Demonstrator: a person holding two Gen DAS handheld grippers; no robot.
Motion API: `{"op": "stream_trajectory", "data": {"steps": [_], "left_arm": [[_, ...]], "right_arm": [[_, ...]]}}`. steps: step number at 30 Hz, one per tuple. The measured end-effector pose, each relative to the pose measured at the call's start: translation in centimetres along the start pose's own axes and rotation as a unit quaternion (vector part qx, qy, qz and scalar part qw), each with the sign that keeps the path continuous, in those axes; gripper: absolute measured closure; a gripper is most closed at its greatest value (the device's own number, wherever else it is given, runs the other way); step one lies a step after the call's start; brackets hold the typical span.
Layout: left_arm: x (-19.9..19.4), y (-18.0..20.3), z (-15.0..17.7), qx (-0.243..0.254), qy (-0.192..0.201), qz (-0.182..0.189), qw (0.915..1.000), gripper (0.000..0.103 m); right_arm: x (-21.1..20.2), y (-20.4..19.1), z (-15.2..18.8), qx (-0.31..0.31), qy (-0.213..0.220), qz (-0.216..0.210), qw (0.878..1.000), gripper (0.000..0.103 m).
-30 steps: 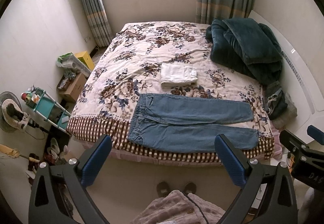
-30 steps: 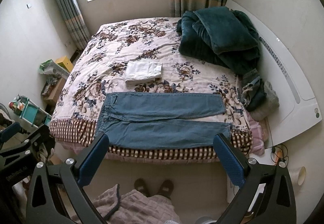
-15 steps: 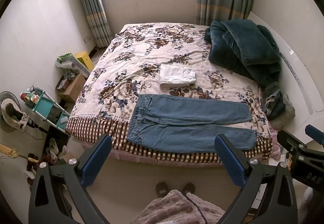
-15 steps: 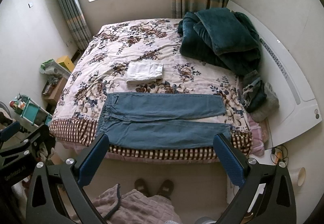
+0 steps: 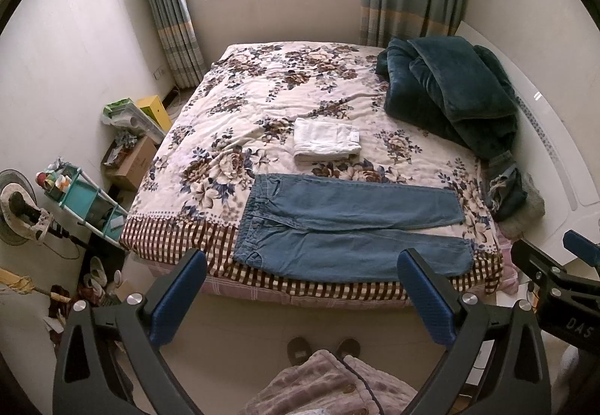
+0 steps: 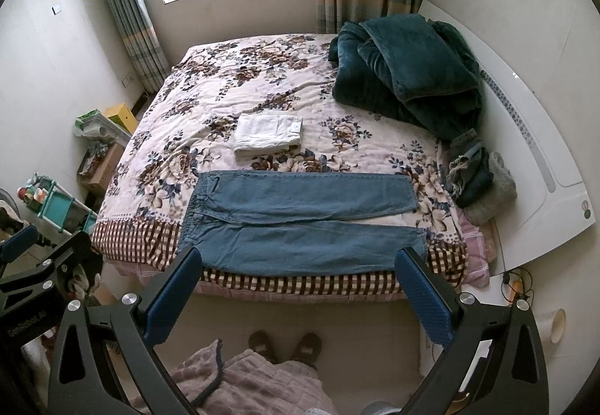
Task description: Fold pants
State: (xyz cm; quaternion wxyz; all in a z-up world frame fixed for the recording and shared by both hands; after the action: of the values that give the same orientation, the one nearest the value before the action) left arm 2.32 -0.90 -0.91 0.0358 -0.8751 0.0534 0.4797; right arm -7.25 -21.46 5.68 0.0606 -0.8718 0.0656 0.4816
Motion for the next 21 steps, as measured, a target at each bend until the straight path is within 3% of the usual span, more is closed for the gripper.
{"op": "stream_trajectory", "data": {"steps": [21], "left_arm": [[0.15, 0.89, -0.21, -0.006, 0.004, -0.001, 1.0000, 0.000]], "right_arm": [[0.00, -0.25, 0.13, 0.003, 0.002, -0.004, 1.000, 0.000]]}}
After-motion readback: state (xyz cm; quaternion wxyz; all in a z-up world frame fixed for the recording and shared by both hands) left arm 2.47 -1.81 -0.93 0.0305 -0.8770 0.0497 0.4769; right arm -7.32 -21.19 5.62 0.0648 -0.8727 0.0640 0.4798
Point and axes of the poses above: each gripper's, at about its wrist camera, not at the fingertips, and x roughly the way its jaws point, y to its right, z to its underside, the point moved 3 cm from there along x, roughly the way its jaws point, and after that the axes turned 2 degrees about z, right-handed, at the moved point
